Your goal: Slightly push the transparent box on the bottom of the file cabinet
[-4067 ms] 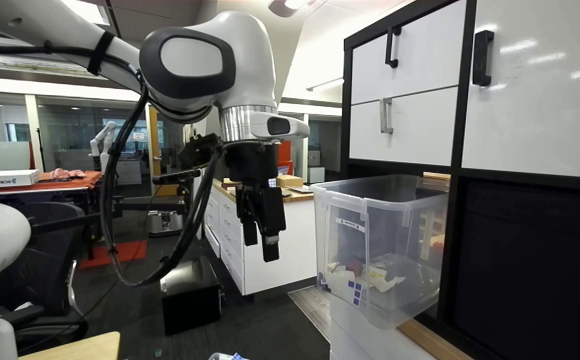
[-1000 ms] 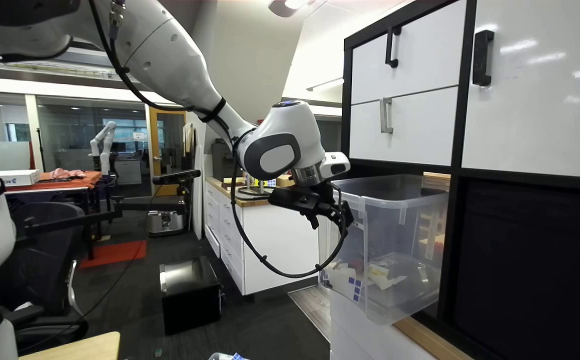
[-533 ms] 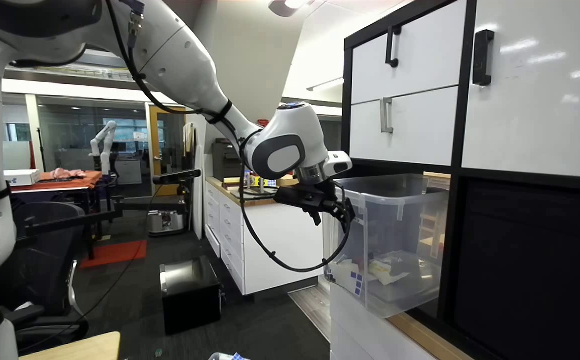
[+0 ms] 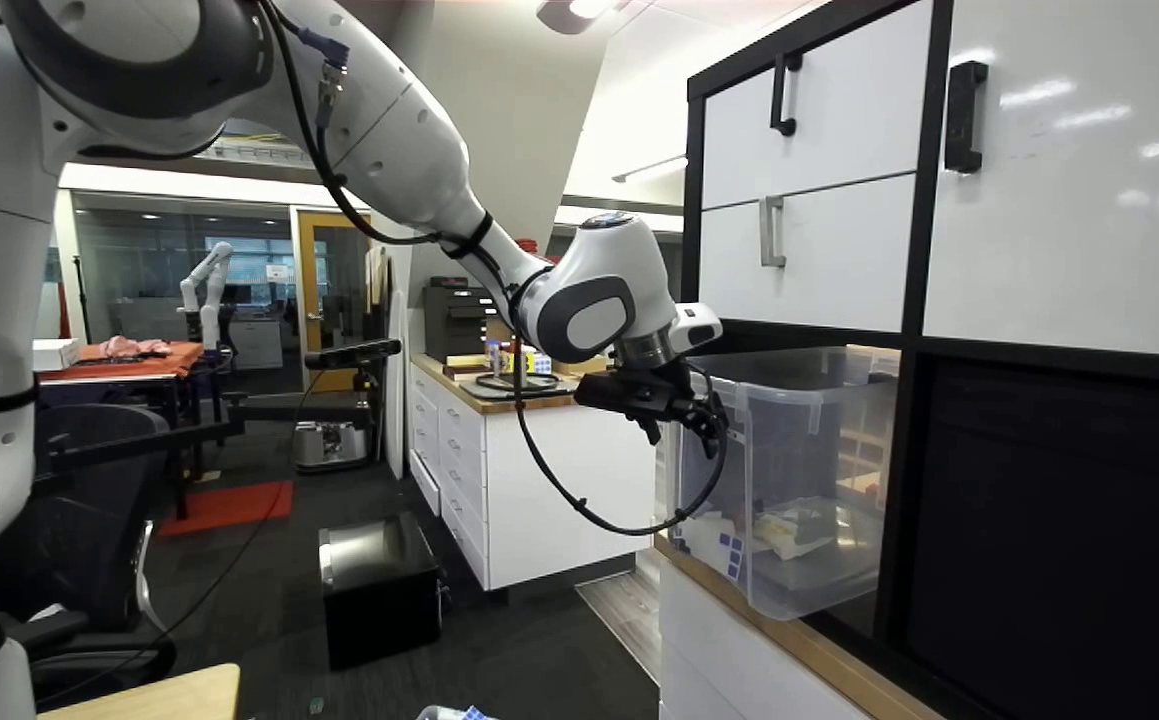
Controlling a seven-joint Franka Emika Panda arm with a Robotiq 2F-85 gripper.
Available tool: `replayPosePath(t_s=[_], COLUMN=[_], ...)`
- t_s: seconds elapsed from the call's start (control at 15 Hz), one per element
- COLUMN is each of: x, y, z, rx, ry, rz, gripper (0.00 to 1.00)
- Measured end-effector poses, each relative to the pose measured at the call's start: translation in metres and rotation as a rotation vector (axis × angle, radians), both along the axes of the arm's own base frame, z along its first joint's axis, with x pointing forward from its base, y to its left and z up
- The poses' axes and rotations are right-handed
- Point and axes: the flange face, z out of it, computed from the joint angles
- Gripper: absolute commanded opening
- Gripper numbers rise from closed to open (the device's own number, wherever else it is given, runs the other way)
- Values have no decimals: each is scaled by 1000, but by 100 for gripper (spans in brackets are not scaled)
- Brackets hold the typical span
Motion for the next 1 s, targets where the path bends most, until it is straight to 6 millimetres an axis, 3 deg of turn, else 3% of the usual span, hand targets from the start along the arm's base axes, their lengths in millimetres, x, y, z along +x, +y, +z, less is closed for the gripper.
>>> replayPosePath(t_s=[0.6,1.0], x=[39,46], y=[-1,-1], z=[-3,-3], rx=[-3,7], ry=[-34,-40], rz=[11,12], gripper=[100,100])
